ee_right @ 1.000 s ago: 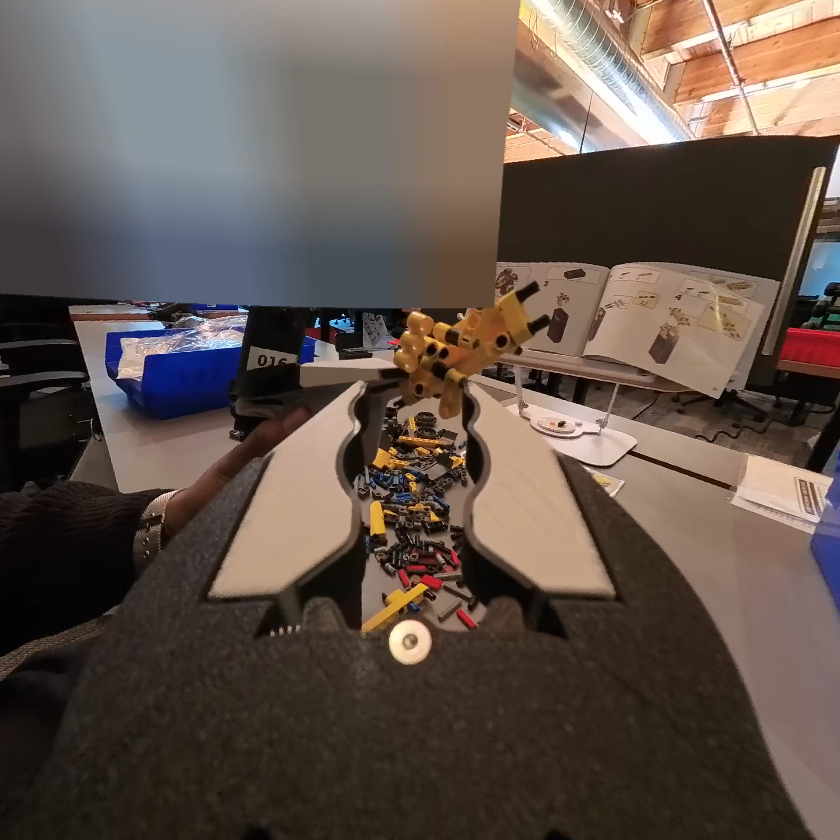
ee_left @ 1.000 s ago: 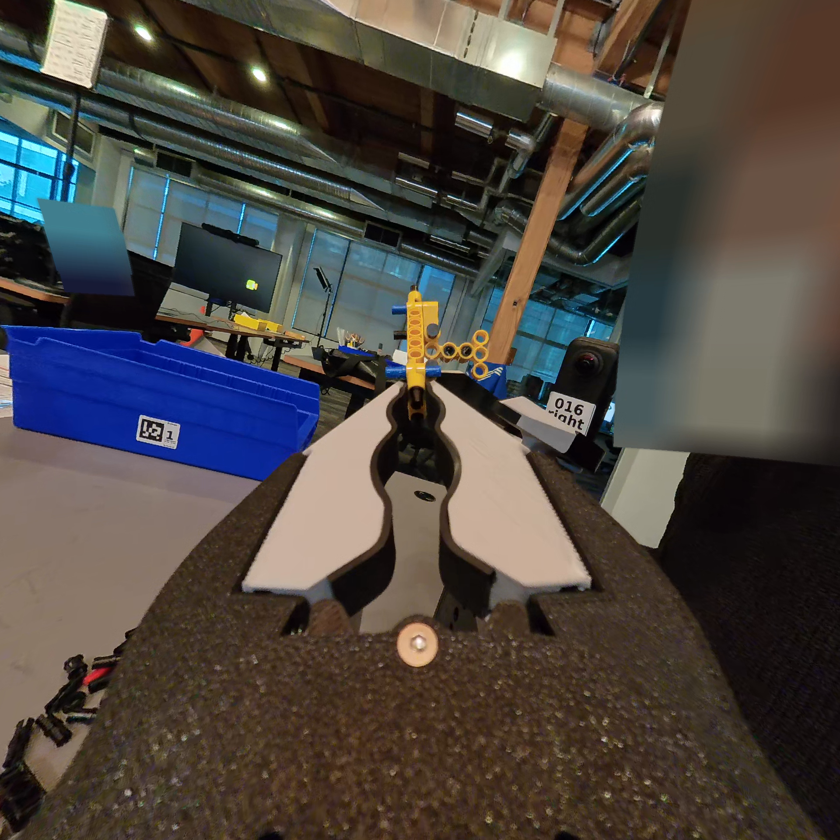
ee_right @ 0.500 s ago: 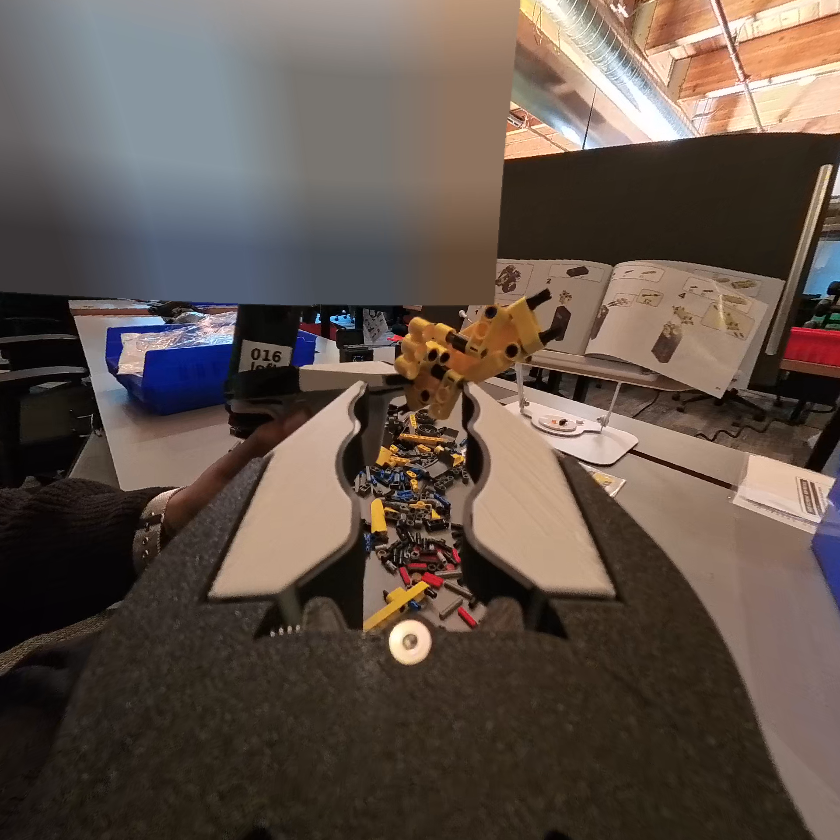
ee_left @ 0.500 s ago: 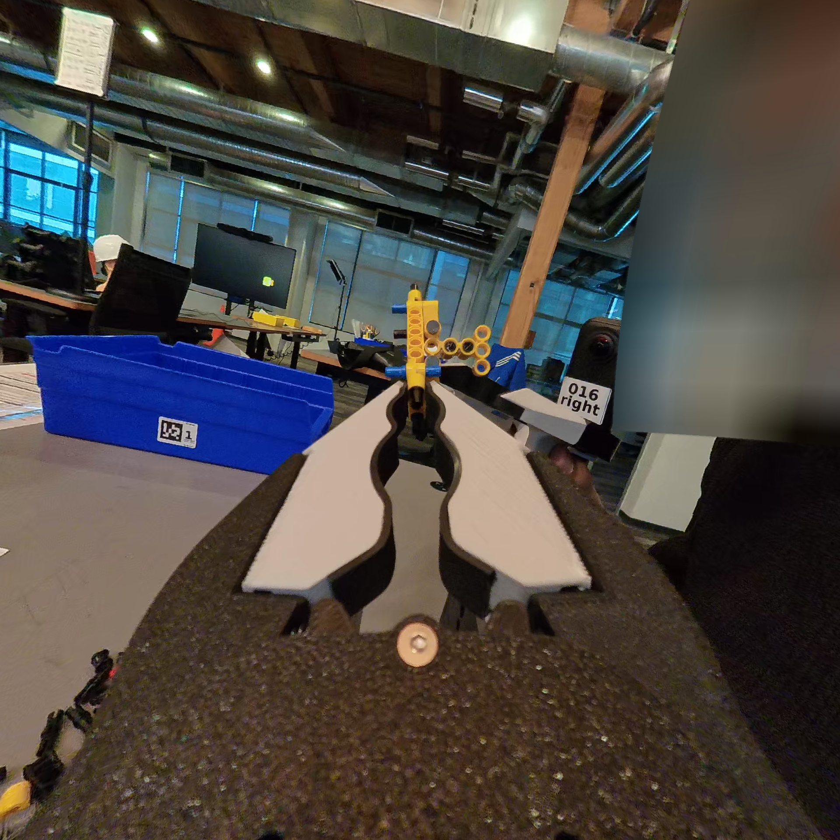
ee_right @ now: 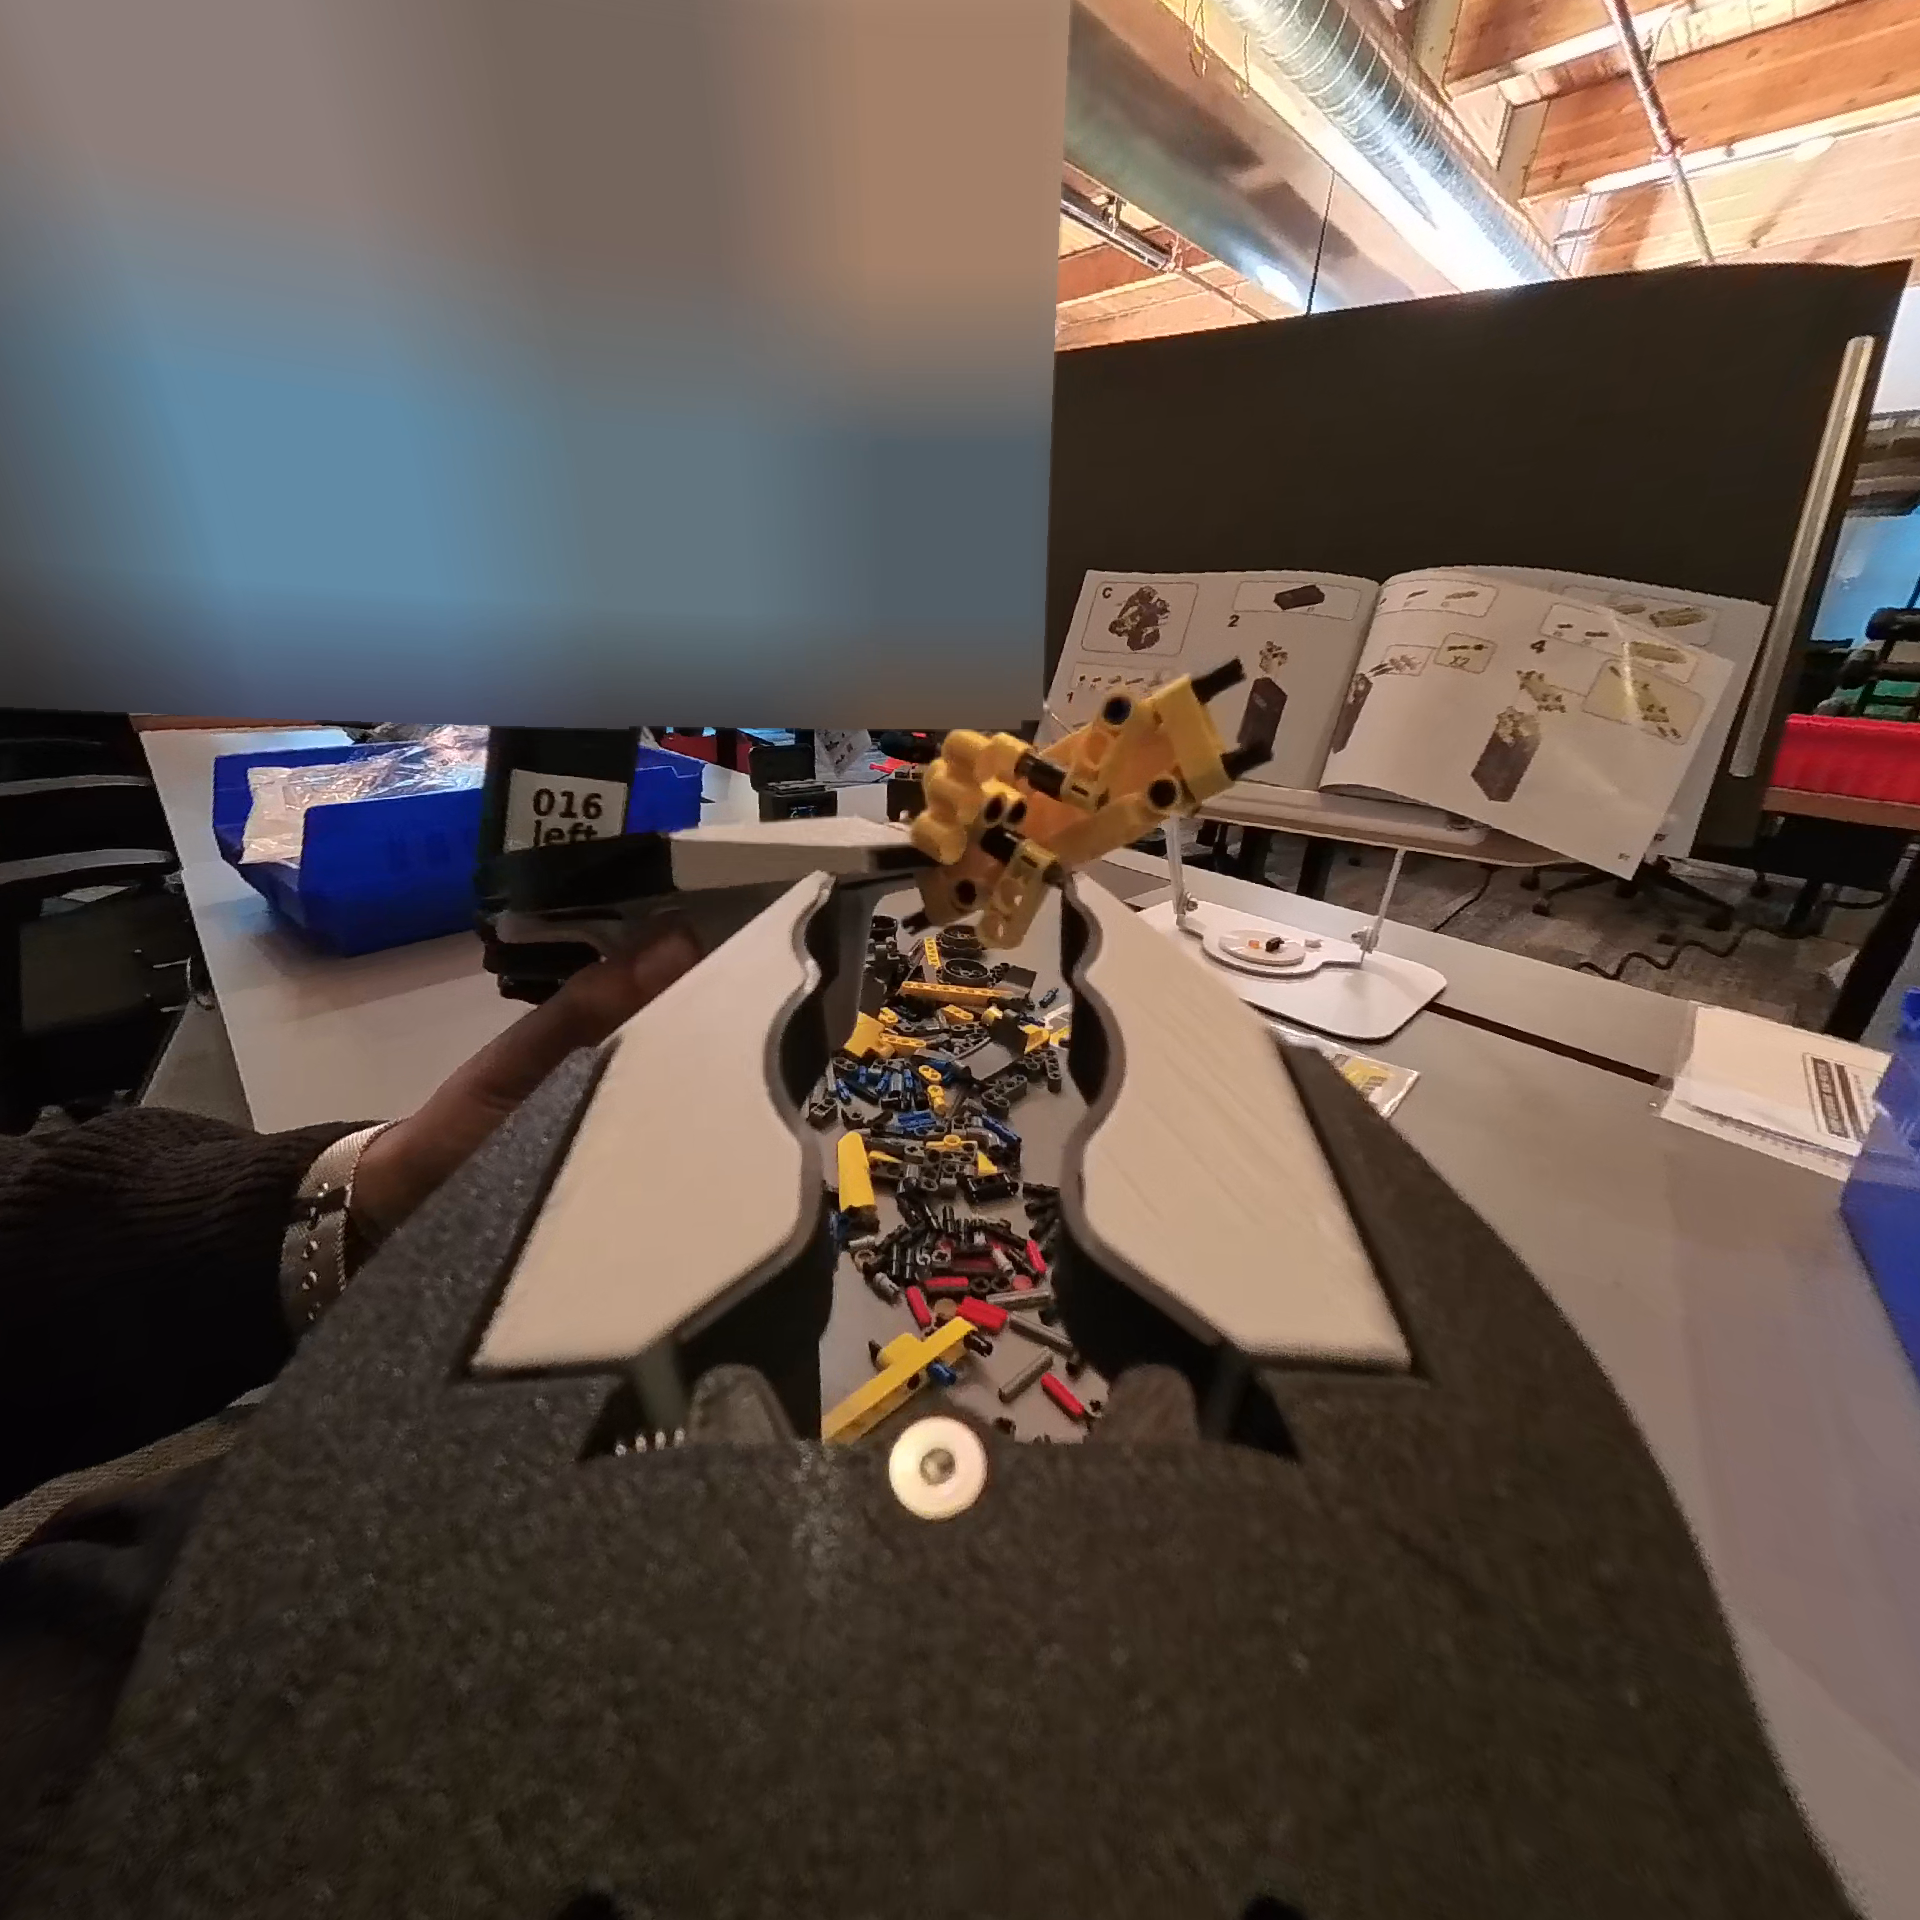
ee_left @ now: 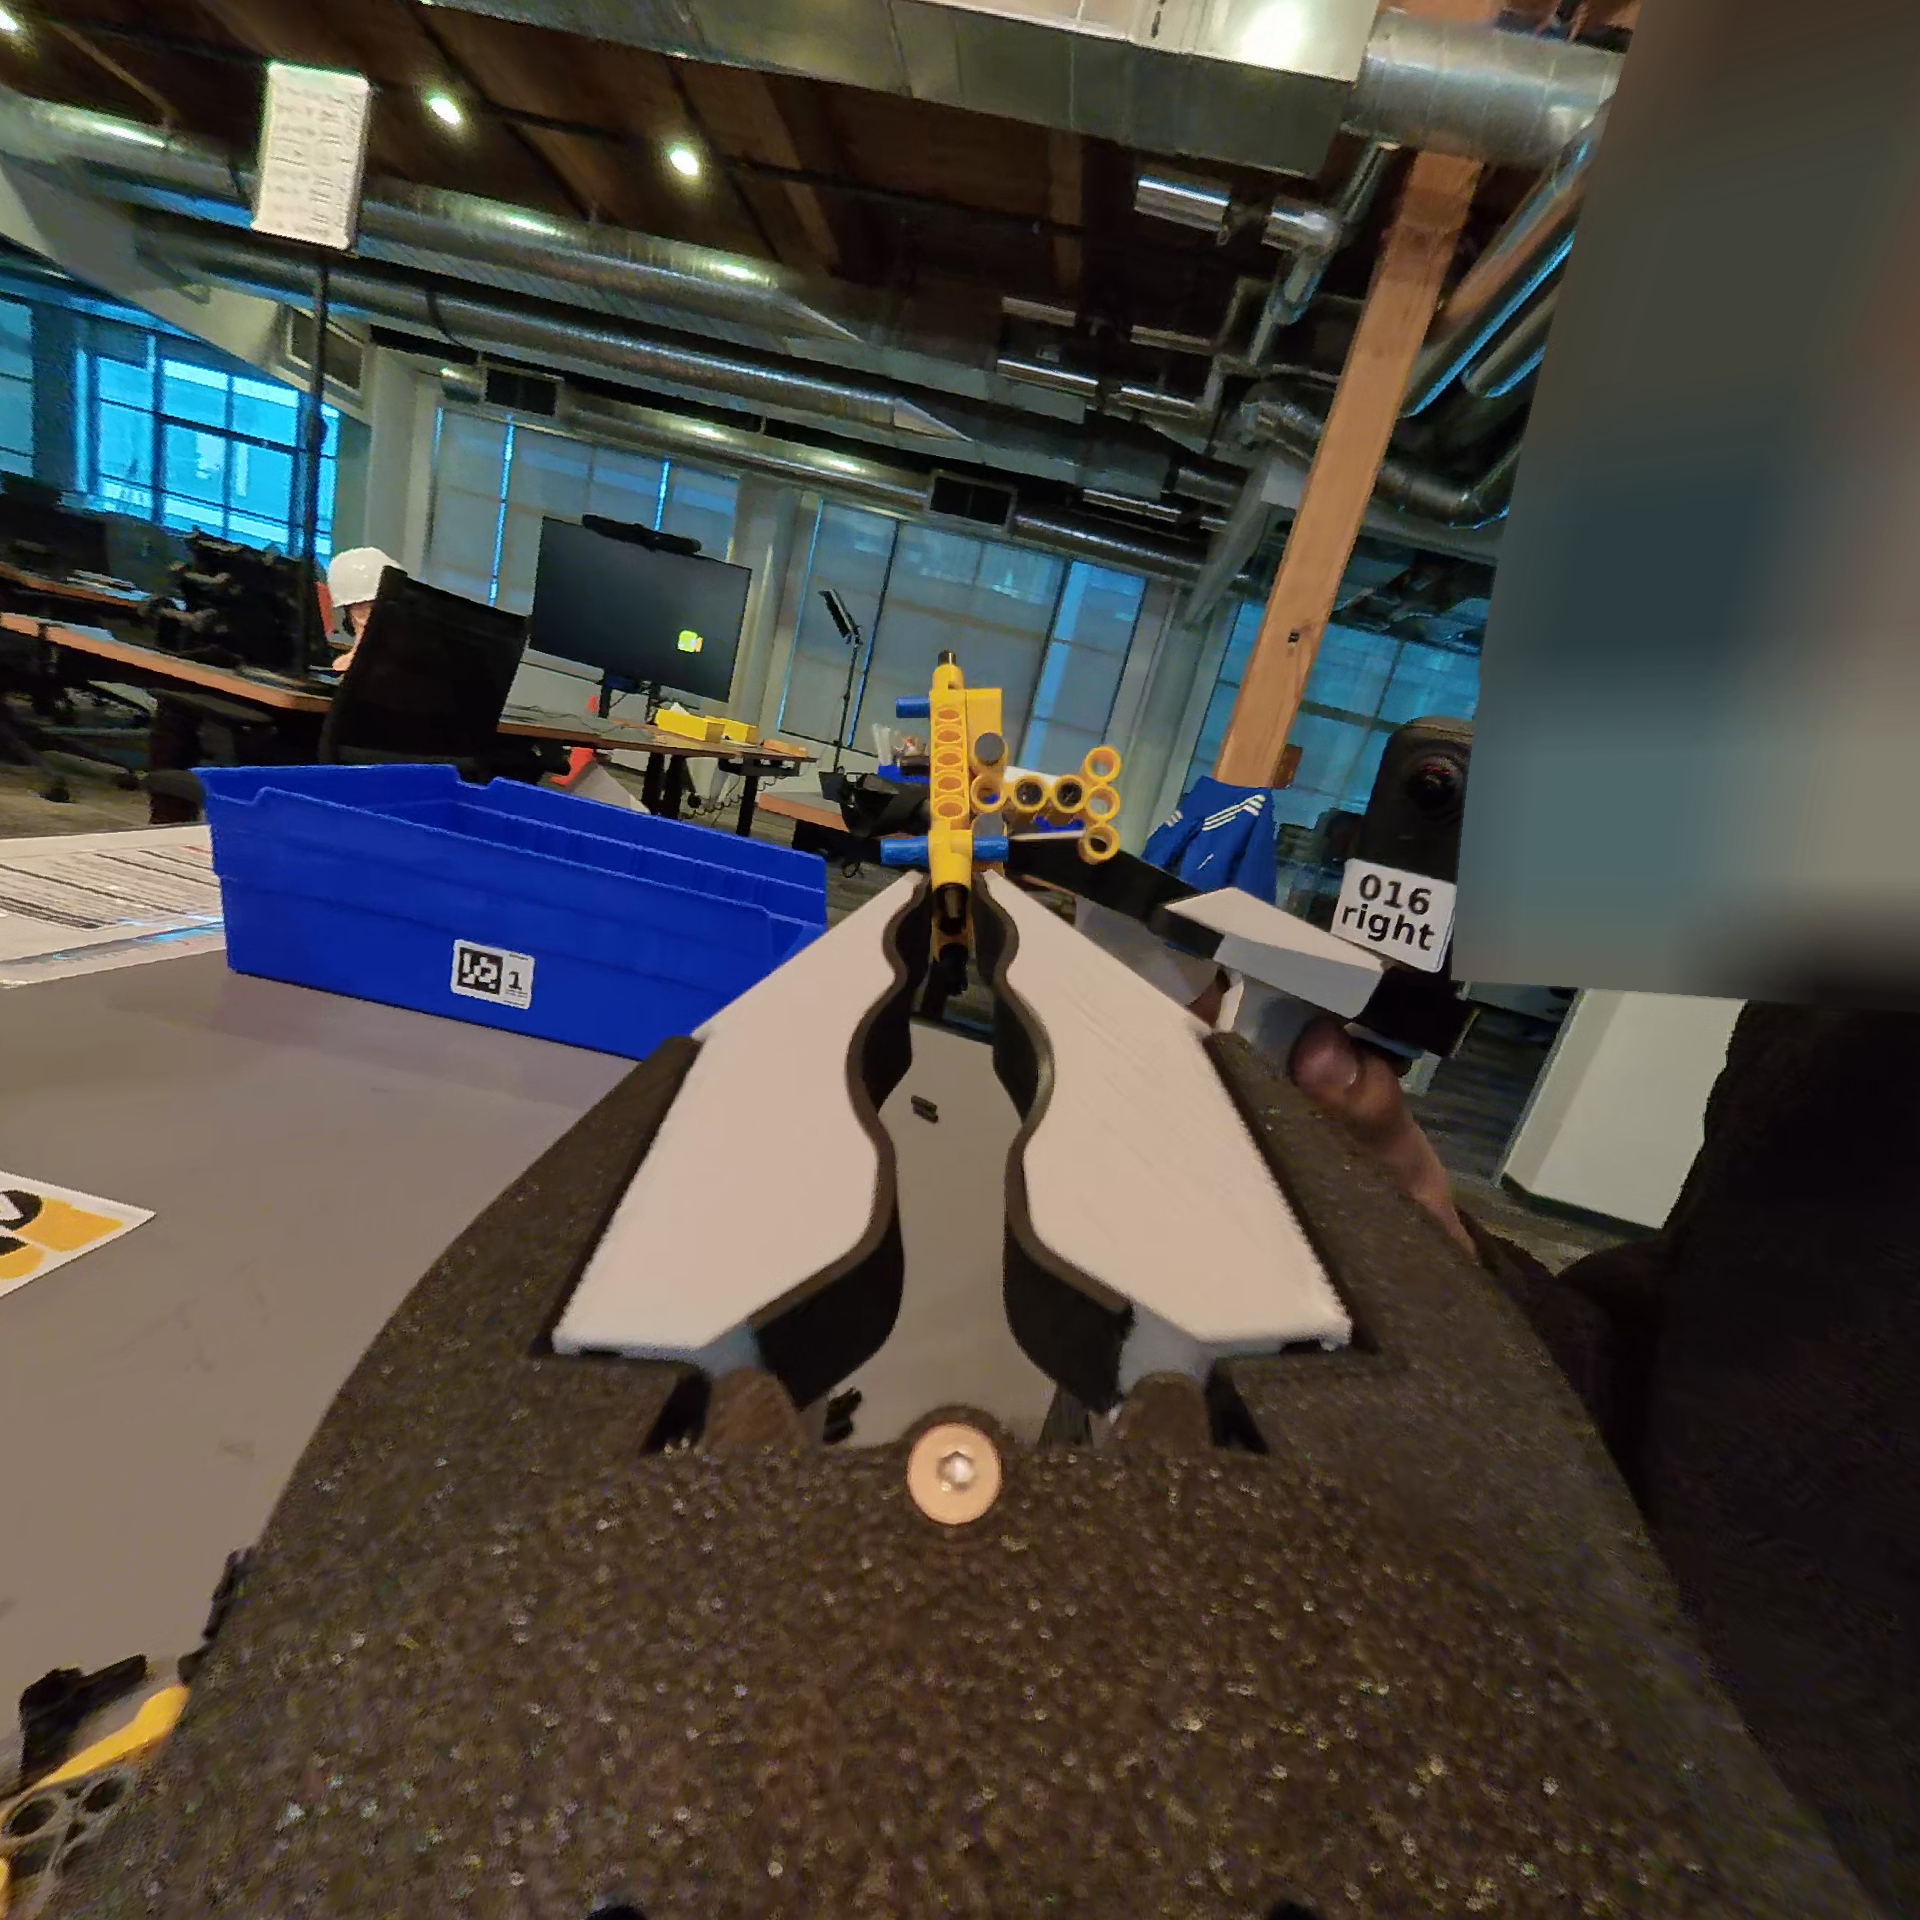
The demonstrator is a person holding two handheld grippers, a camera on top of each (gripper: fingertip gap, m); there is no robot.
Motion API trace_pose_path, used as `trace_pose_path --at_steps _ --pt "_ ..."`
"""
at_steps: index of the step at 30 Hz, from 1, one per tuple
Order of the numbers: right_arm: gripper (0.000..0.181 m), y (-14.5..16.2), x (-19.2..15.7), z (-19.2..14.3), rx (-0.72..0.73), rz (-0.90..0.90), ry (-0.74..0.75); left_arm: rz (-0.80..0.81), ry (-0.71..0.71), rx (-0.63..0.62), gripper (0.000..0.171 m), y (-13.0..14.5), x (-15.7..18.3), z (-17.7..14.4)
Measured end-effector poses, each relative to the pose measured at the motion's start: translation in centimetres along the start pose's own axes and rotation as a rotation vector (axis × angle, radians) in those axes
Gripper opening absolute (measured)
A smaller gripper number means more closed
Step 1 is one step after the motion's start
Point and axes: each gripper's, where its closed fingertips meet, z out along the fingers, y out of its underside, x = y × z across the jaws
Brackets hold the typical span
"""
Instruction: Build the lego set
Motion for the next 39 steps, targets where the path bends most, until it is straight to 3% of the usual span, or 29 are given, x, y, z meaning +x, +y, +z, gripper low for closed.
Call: trace_pose_path --at_steps 11,32,39 --pt "0.042 -0.4 0.6 -0.4 0.019 0.001 0.026 0.205 -0.084 -0.090 0.007 1.2 0.4 0.7" --pt "0.031 -0.3 2.0 -0.7 0.017 0.003 0.071 0.197 -0.091 -0.078 0.007 1.0 0.3 0.6" --pt "0.034 -1.4 1.6 -1.2 0.022 -0.172 0.124 0.204 -0.145 -0.100 0.007 1.2 -0.6 0.4"
